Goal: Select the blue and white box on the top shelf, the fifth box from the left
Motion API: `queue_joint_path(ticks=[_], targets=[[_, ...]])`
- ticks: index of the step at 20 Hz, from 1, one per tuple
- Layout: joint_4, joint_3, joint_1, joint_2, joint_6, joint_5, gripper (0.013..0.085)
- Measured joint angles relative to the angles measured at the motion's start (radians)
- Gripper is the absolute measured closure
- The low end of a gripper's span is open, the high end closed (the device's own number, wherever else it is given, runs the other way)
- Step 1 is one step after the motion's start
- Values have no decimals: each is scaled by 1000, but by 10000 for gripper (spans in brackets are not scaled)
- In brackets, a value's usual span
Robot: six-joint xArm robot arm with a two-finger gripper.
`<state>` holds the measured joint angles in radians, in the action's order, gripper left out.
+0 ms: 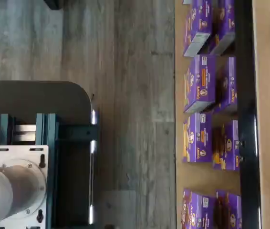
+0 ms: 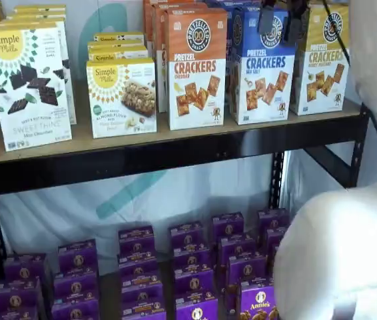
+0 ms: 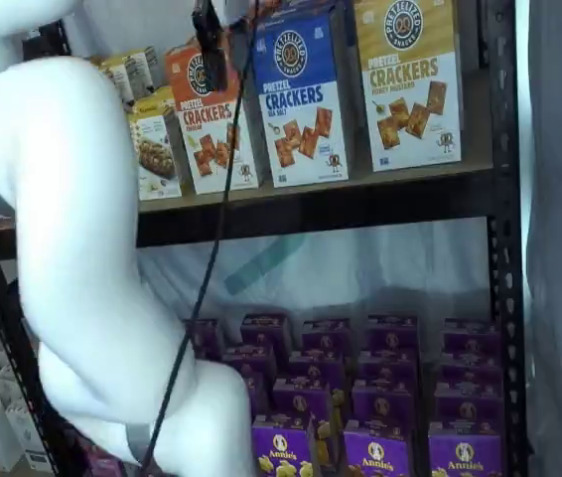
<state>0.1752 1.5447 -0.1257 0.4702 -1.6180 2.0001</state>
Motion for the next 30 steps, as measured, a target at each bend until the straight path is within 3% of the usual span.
queue_joint_path(ticks=[1, 6, 10, 16, 24, 30], targets=[[-29, -8, 23, 6, 8, -6, 130], [-28, -41, 37, 27, 22, -19, 130], [13, -52, 17, 41, 21, -45, 130], [117, -44, -37, 47, 15, -132, 130], [165, -49, -64, 32, 2, -301, 130], [149, -24, -71, -20, -23, -387, 130]])
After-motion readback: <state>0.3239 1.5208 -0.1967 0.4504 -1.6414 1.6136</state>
